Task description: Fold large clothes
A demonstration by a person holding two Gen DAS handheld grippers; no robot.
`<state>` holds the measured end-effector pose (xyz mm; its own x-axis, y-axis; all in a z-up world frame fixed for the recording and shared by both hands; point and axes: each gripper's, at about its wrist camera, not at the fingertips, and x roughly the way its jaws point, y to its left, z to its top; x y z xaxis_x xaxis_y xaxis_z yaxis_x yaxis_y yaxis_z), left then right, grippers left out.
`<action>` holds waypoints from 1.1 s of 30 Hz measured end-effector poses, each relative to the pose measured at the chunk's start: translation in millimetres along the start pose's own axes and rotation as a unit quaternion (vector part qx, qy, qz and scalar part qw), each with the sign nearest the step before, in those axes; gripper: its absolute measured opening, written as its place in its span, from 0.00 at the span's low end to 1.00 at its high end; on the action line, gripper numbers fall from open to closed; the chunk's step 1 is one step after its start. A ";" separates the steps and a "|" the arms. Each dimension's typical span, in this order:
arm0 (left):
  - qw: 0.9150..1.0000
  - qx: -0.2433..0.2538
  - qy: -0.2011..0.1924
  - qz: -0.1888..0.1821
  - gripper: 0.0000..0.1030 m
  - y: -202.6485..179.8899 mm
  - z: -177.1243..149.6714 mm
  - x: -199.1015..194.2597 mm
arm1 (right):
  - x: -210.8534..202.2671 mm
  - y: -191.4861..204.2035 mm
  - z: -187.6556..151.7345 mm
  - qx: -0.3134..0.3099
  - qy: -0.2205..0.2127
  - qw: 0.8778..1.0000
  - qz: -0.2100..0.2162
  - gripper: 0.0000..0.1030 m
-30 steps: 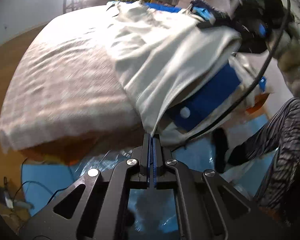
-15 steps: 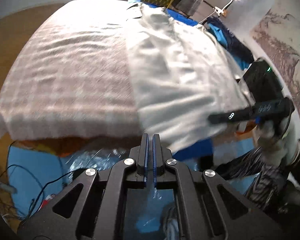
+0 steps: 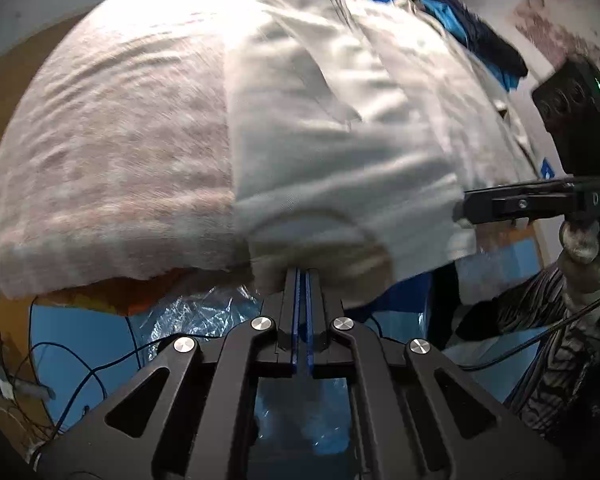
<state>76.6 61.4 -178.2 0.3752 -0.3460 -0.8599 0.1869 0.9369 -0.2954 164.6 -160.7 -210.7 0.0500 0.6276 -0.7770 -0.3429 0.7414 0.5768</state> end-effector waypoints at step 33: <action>0.984 0.126 -0.062 -0.110 0.48 -208.4 79.6 -3.8 | -267.7 -128.1 -99.7 0.059 -0.279 0.927 -0.245 0.78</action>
<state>108.6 -136.5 -80.3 0.4053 -0.5576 -0.7245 0.4891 0.8018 -0.3434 101.7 -447.4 -101.7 0.6605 0.2101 -0.7208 -0.0476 0.9698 0.2392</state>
